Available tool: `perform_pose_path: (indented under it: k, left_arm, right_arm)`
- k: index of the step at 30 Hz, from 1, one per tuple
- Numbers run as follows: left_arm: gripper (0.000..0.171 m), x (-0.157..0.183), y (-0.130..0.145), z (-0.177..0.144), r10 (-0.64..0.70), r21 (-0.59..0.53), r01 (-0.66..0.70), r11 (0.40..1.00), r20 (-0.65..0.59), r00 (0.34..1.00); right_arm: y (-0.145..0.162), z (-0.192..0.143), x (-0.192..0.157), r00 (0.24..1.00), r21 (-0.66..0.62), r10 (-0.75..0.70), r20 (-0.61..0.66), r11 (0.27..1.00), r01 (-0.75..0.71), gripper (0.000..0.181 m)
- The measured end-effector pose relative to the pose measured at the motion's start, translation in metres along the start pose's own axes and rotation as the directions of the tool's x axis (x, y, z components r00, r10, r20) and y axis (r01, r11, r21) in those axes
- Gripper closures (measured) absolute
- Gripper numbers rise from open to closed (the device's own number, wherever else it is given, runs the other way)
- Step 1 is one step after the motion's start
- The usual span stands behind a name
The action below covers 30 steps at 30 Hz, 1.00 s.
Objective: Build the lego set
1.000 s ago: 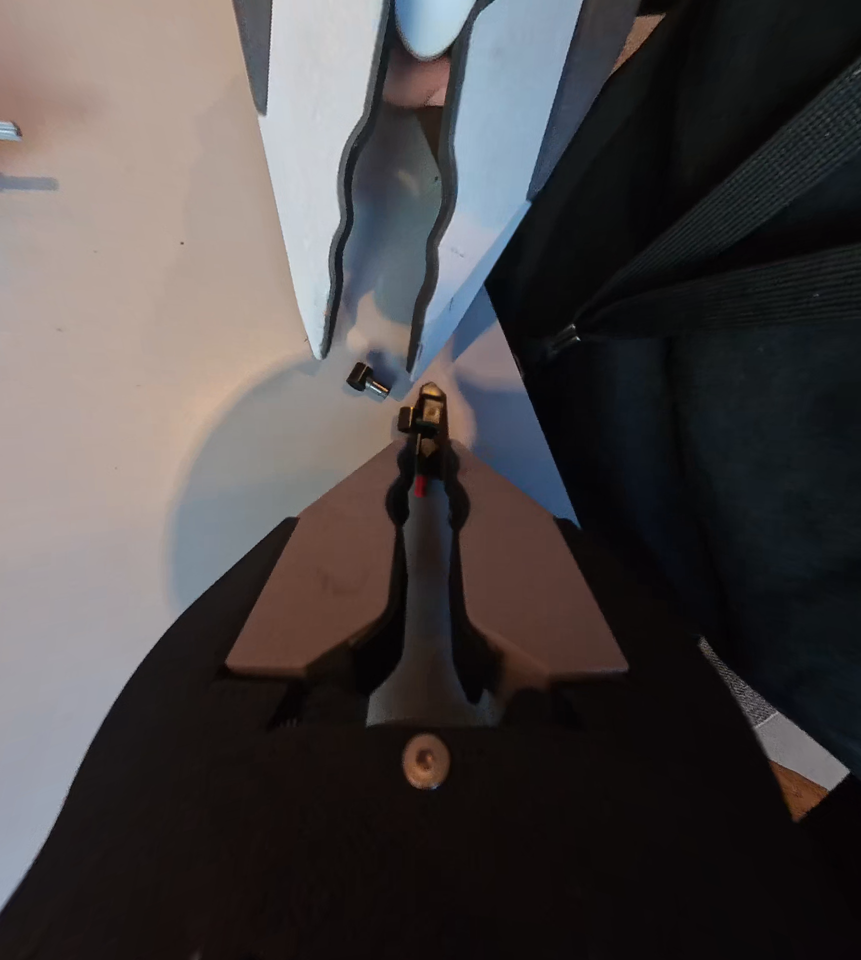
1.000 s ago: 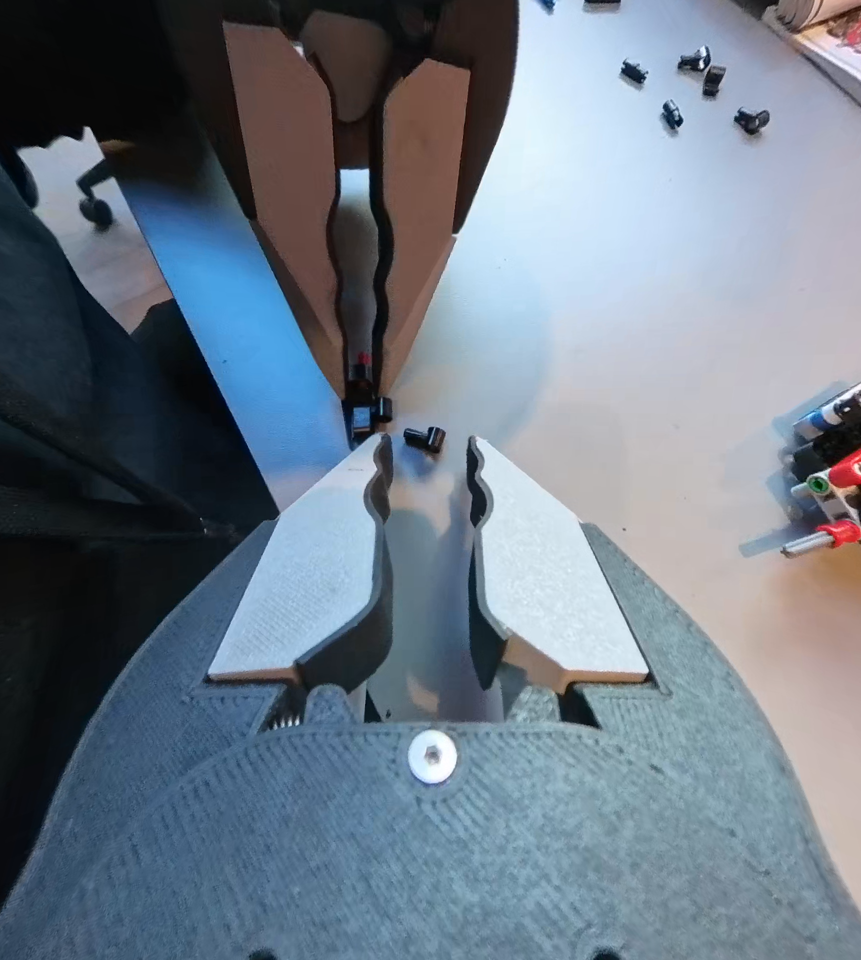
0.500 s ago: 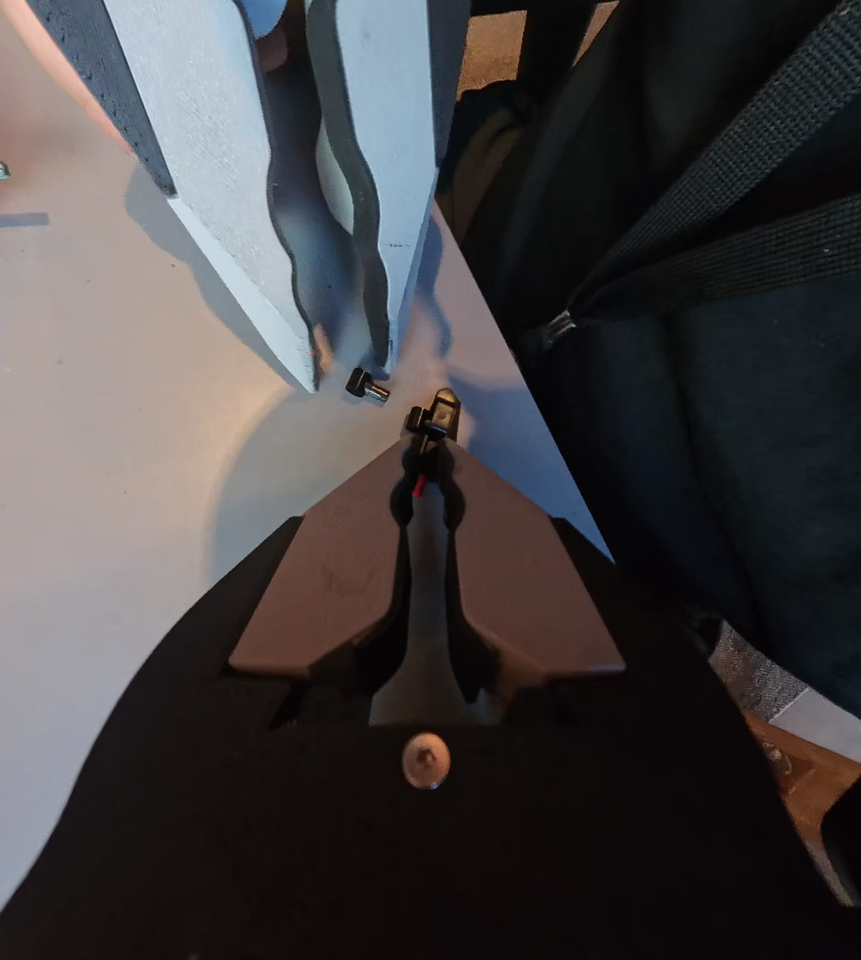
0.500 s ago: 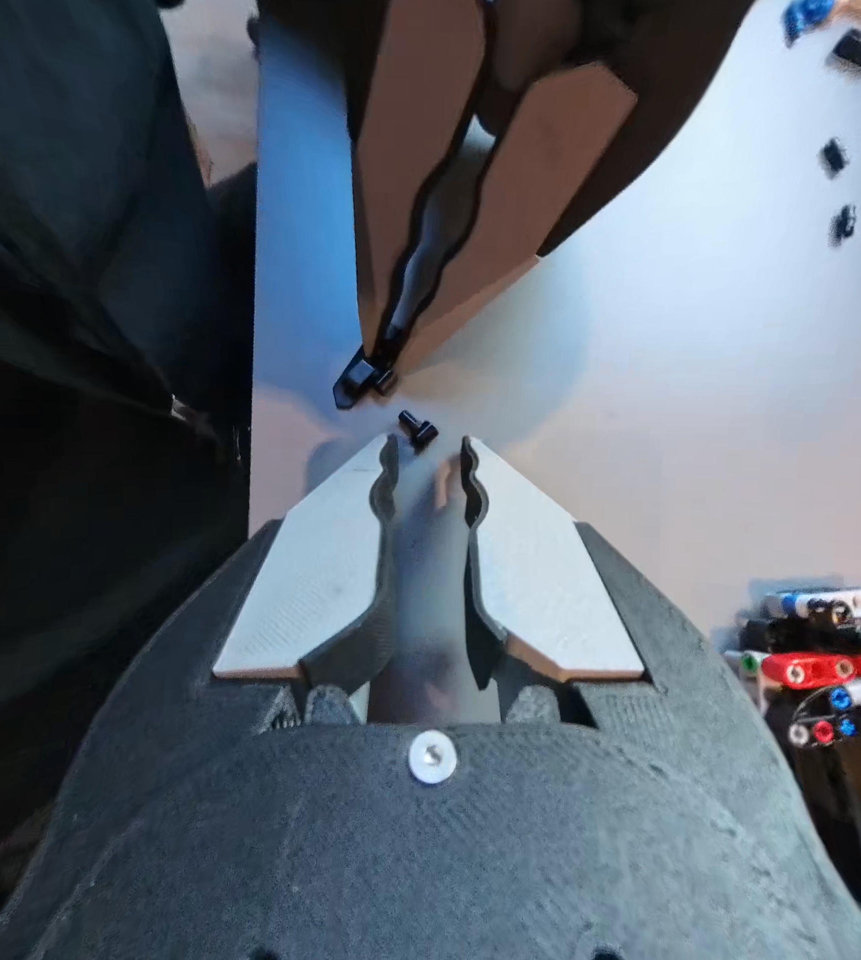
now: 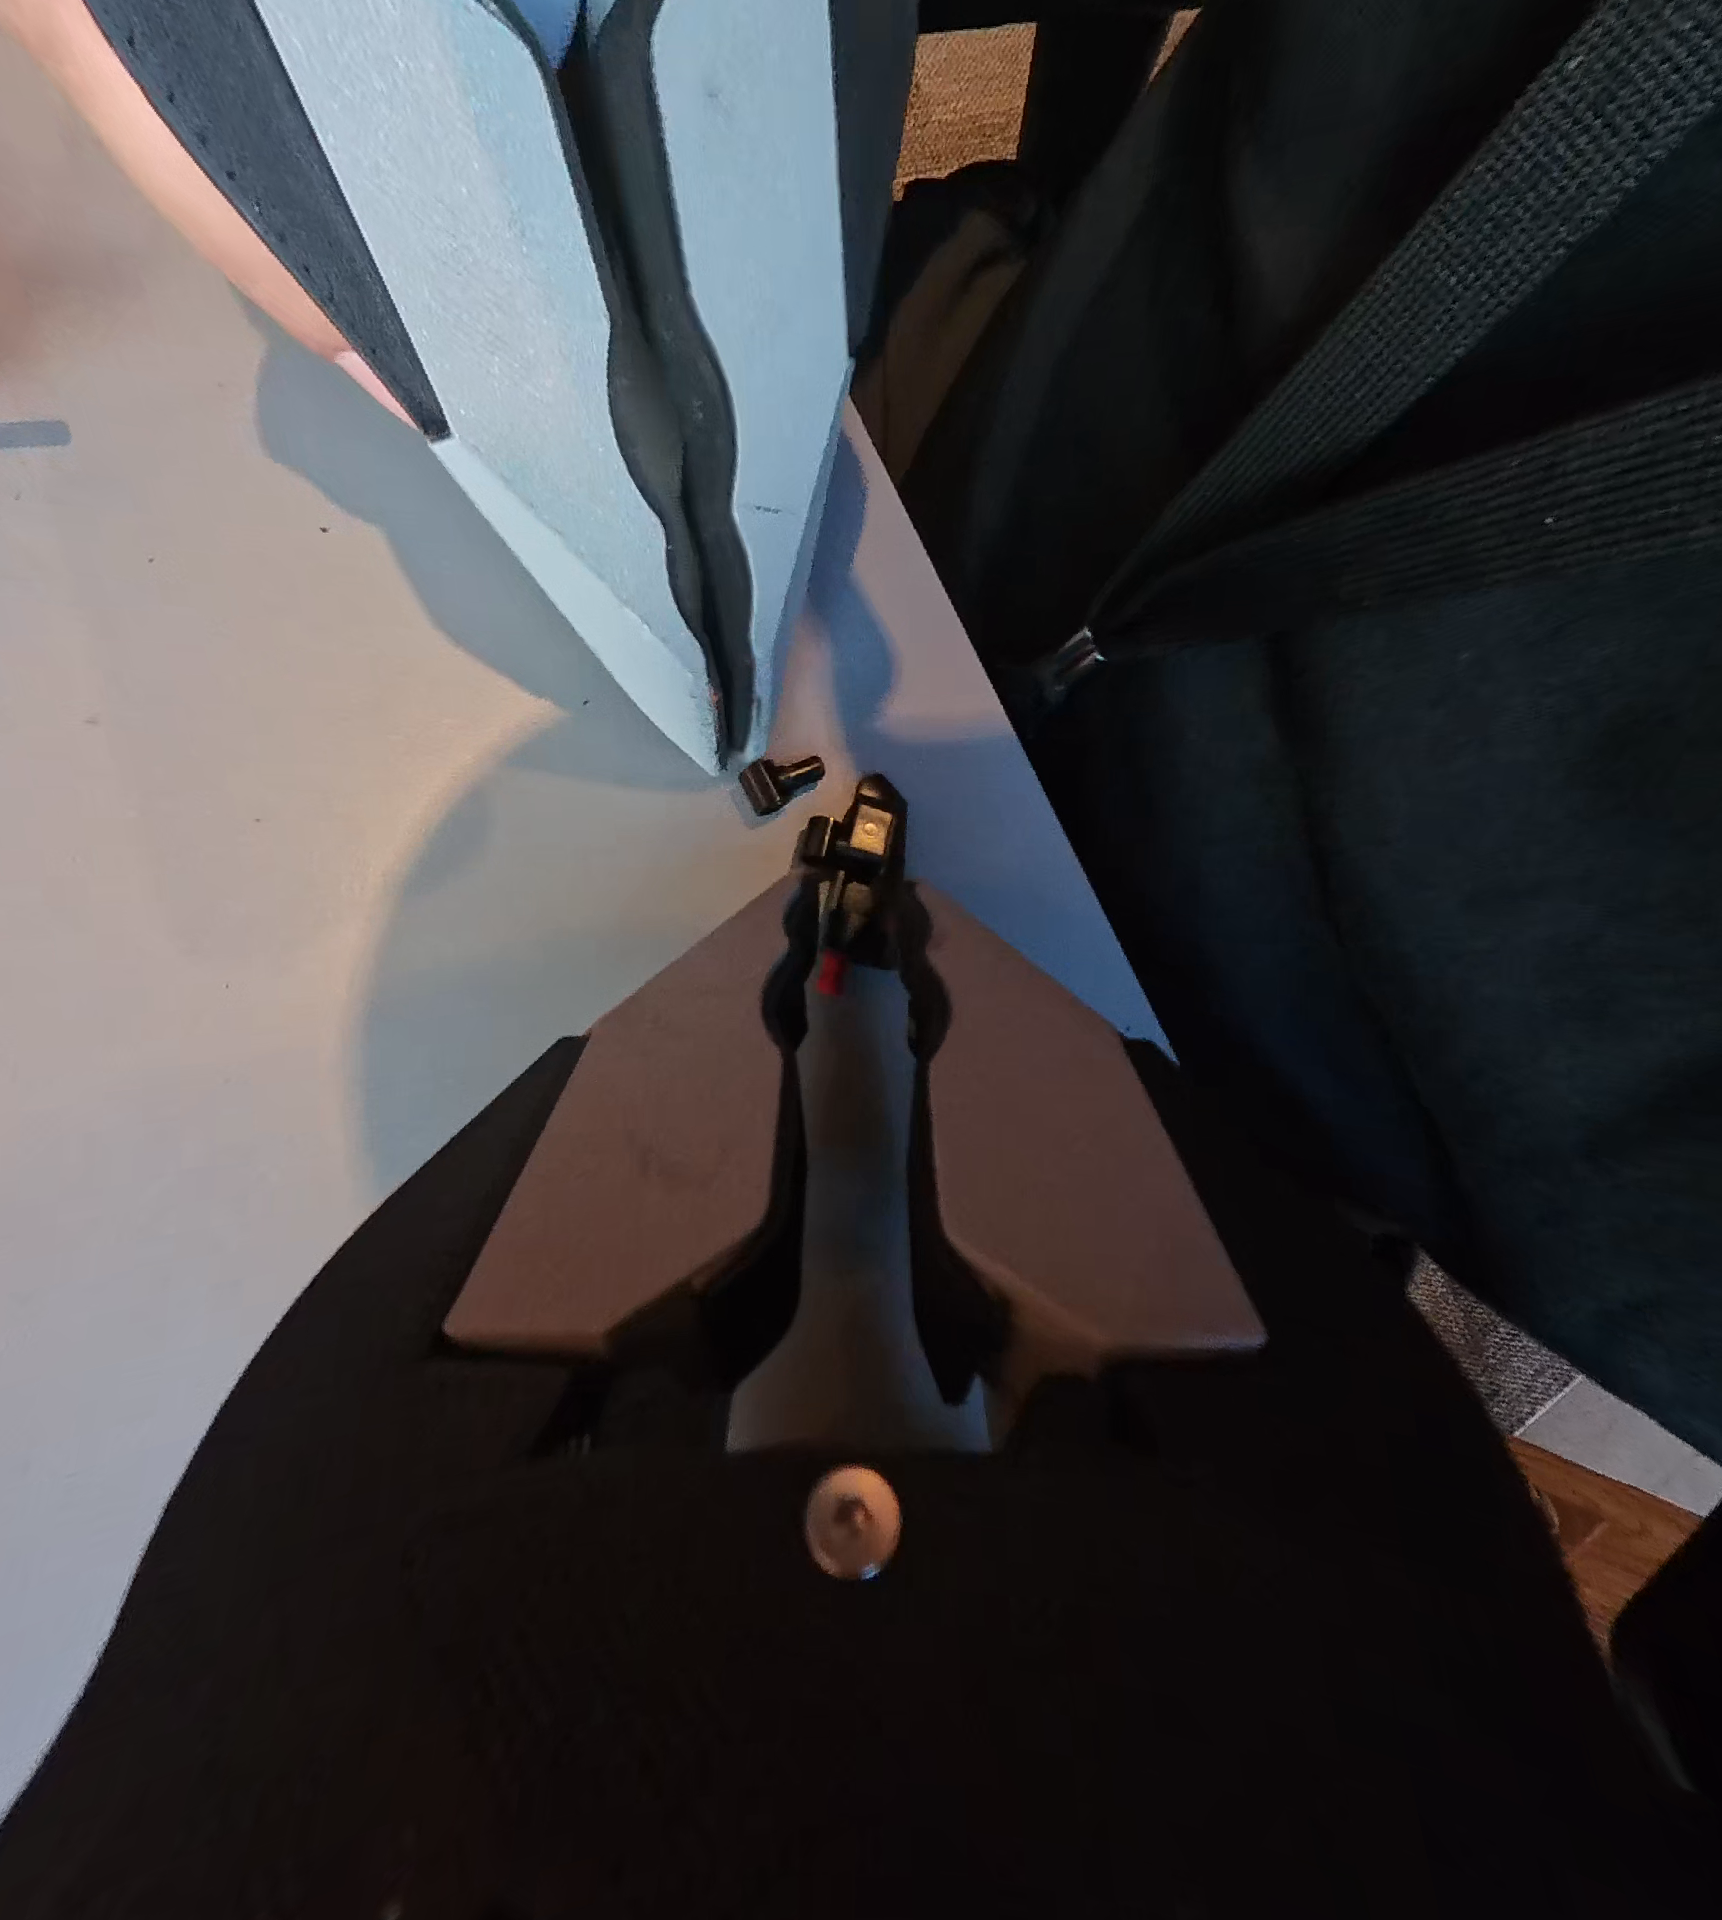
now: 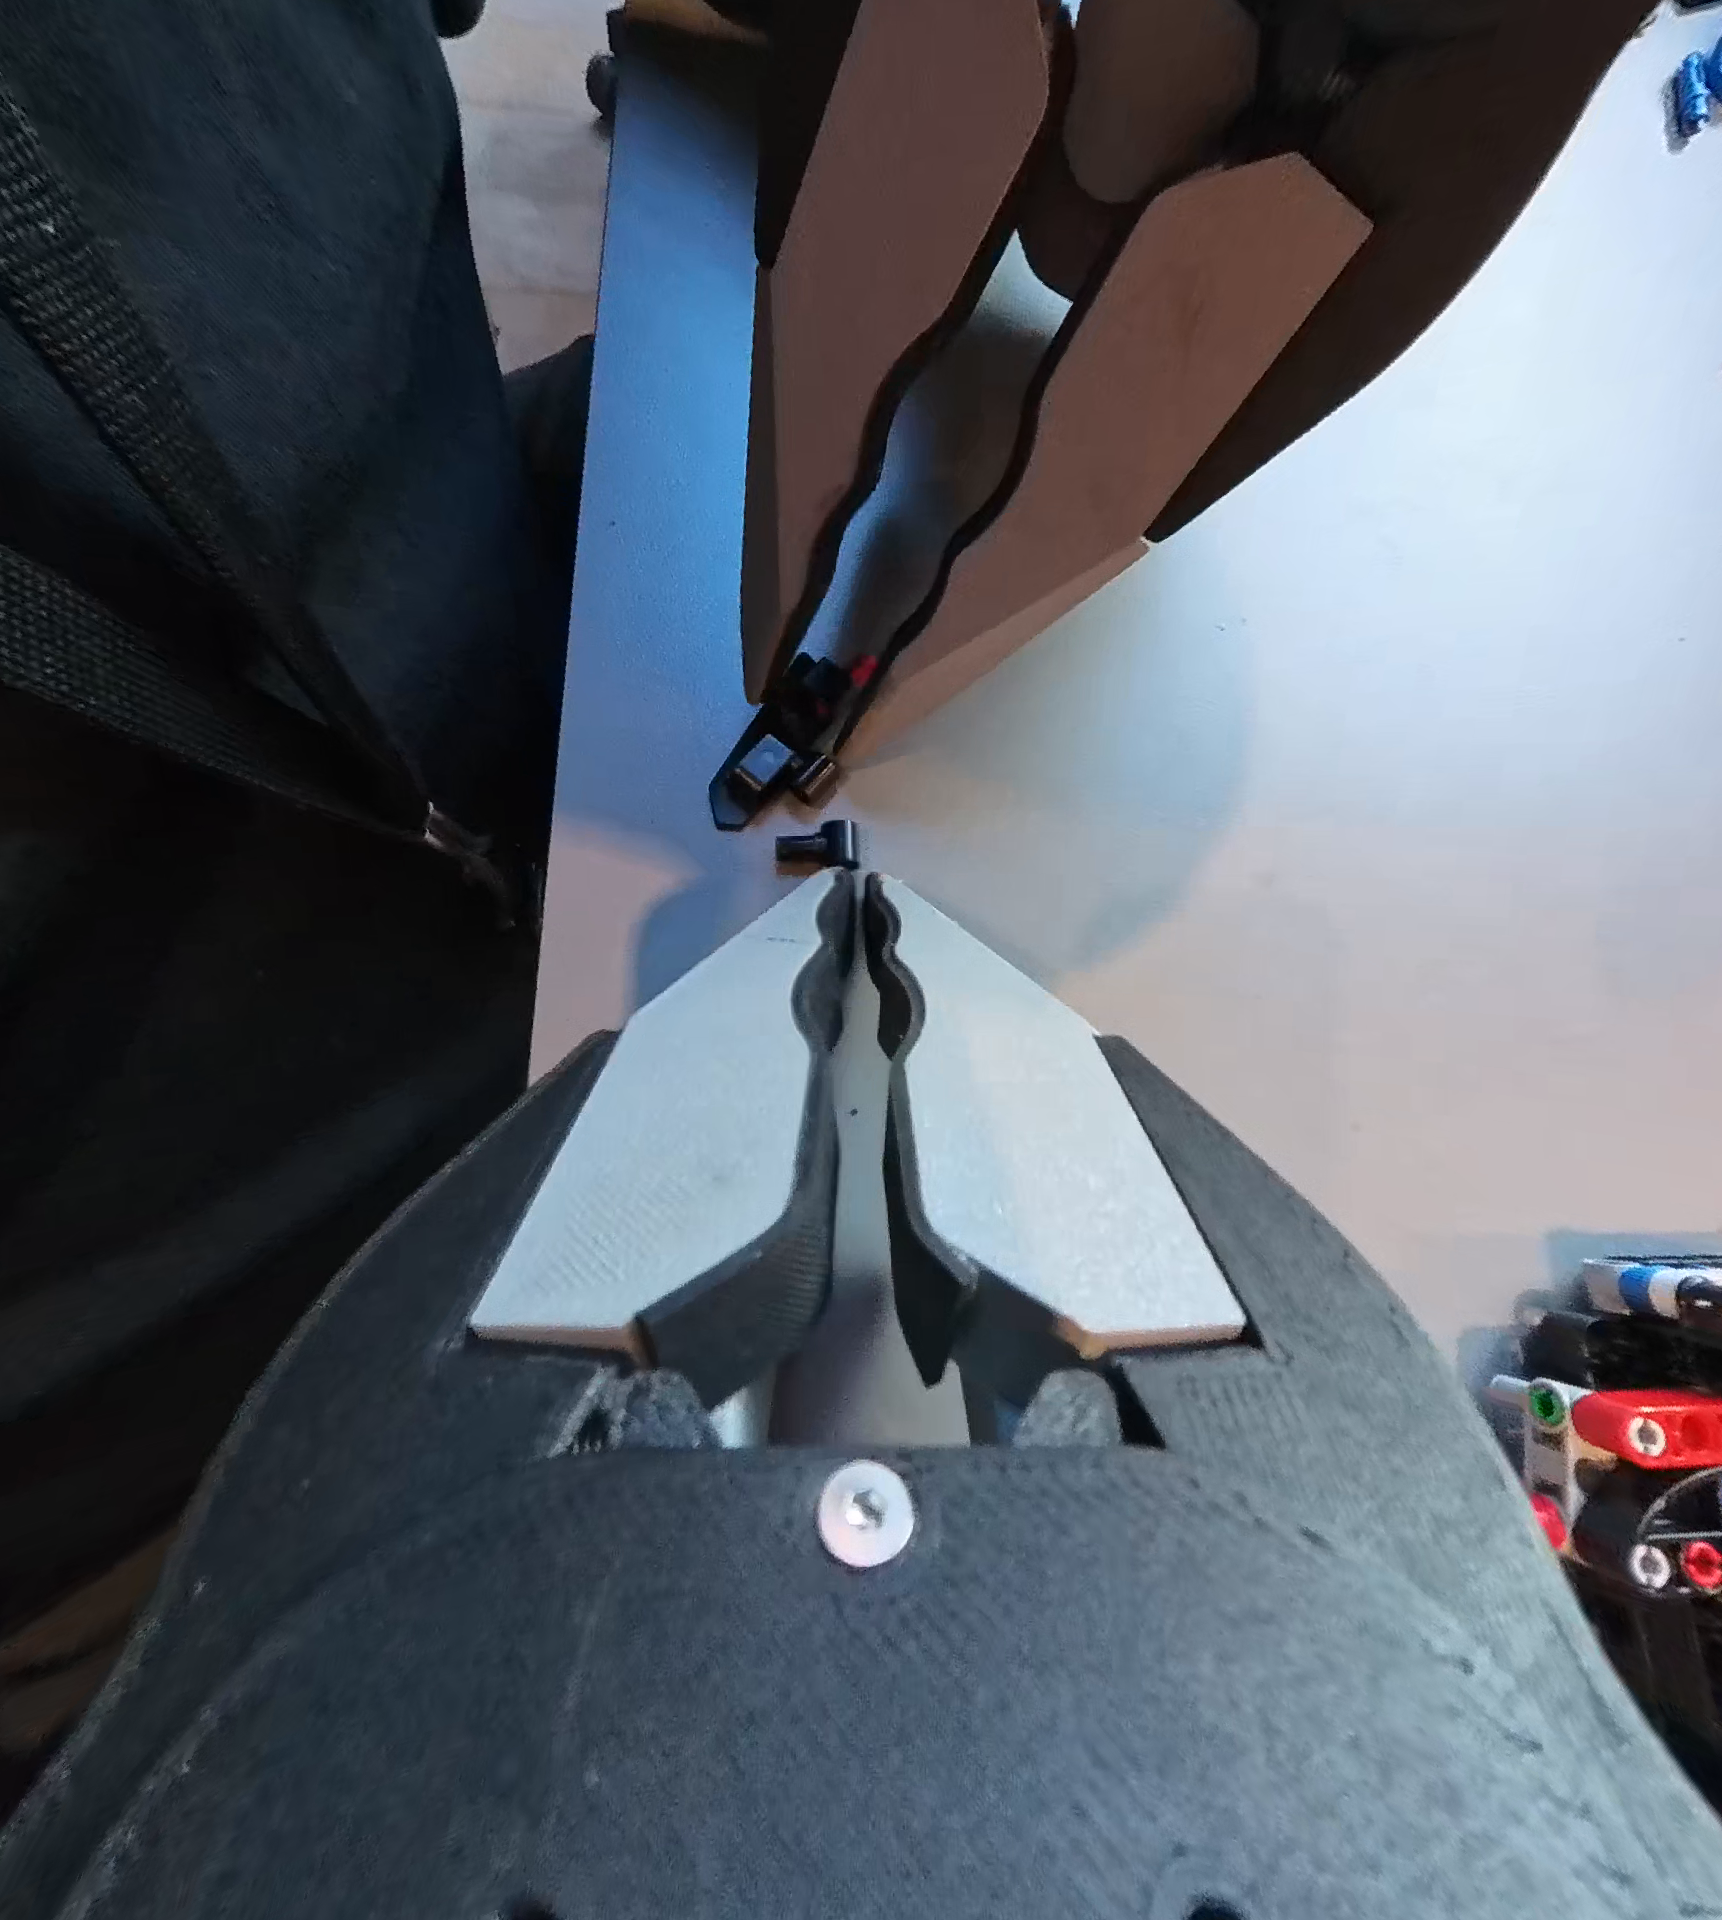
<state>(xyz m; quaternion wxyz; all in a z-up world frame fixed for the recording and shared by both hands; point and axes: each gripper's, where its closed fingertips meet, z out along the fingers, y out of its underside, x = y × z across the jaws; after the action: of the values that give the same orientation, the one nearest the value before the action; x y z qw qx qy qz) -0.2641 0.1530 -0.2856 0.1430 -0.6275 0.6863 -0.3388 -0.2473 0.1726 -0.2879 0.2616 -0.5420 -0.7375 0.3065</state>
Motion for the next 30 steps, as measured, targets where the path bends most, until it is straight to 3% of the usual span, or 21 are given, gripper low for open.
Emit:
perform_pose_path:
  k: [10, 15, 20, 25, 30]
  left_arm:
    - [0.168, -0.002, 0.000, 0.001, 0.009, 0.014, -0.009, 1.000, 0.014, 1.000]
    - [0.169, -0.001, -0.001, 0.002, -0.008, 0.020, 0.008, 1.000, 0.008, 1.000]
    - [0.168, -0.002, 0.000, 0.002, -0.013, 0.015, 0.013, 1.000, 0.021, 1.000]
    - [0.168, -0.006, 0.002, -0.002, -0.011, 0.006, 0.010, 1.000, 0.049, 0.999]
    - [0.169, -0.007, 0.002, -0.001, -0.016, 0.005, 0.016, 1.000, 0.060, 0.998]
  right_arm:
    - [-0.007, 0.000, -0.005, 0.999, -0.010, -0.036, 0.031, 0.999, 0.036, 0.162]
    - [-0.005, 0.005, -0.006, 0.998, -0.025, -0.058, 0.021, 0.998, 0.059, 0.167]
    - [-0.005, 0.005, -0.005, 0.999, -0.017, 0.019, -0.038, 1.000, -0.020, 0.168]
    - [-0.002, 0.002, -0.003, 0.977, -0.016, 0.114, -0.178, 0.993, -0.119, 0.168]
    - [-0.001, 0.000, -0.013, 0.968, -0.002, 0.183, -0.172, 0.982, -0.186, 0.163]
